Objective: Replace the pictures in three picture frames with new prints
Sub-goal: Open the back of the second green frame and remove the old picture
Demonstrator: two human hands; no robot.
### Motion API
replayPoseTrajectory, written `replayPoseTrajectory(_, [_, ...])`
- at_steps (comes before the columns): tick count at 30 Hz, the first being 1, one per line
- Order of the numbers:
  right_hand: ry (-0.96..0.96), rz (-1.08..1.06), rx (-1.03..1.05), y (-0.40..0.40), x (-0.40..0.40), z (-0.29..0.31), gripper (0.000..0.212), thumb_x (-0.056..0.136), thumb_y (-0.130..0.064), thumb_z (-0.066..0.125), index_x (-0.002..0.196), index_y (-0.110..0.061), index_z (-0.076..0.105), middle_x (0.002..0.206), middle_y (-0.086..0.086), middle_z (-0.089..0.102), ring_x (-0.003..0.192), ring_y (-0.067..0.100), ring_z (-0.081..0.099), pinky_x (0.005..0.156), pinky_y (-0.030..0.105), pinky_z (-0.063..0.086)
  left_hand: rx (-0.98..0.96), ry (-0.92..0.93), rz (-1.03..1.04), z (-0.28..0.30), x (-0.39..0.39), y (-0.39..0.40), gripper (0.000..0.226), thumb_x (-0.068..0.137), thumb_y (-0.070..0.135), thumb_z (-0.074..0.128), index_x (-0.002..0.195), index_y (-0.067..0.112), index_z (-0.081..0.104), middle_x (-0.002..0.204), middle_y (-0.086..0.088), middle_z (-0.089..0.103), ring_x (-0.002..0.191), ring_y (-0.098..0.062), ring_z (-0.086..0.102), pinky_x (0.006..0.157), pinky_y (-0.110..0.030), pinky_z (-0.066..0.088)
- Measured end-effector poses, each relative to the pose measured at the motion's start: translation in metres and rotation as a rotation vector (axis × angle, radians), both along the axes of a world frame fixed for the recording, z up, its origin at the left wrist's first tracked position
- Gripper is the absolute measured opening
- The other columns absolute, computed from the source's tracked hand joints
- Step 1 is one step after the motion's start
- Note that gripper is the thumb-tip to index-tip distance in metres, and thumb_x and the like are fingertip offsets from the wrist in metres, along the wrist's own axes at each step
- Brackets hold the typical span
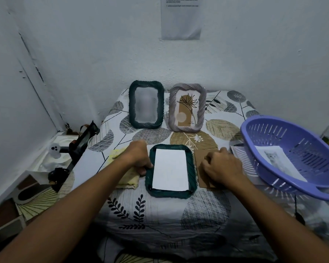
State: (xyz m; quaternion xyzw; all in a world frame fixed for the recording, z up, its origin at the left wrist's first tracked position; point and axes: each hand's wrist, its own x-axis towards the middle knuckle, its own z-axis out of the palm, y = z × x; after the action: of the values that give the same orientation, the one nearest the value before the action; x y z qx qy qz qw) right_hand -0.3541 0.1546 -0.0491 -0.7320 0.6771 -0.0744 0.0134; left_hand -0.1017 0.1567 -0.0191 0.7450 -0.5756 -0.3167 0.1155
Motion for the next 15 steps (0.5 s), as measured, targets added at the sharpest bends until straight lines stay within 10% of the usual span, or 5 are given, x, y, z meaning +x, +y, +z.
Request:
replayPoseTrajectory(5, [-0.374,0.140,0.035,-0.004,0.024,0.017,0.013,0.087,-0.025,0.062,0.075,-0.020,0.065,0.082,0.000,0.067,0.074,0.017,0.063,0.061,0.028,0.049,-0.154,0.032,-0.017,-0.003,0.006,0.003,0.015,0.074,0.013,0.080,0.073,0.002,0.070,0.065,-0.012,0.071,0.064,-0.026,0.070,0.058,-0.029,0.057])
replayPoseTrajectory(15, [-0.327,-0.007,0.309,-0.019,0.049,0.016,0.045,0.069,-0.046,0.081,0.064,-0.015,0.050,0.064,0.001,0.055,0.059,0.019,0.052,0.054,0.027,0.037,-0.215,-0.088,-0.109,-0.009,-0.003,0.009,0.028,0.073,0.038,0.079,0.065,0.013,0.067,0.068,-0.002,0.066,0.067,-0.015,0.061,0.053,-0.024,0.042])
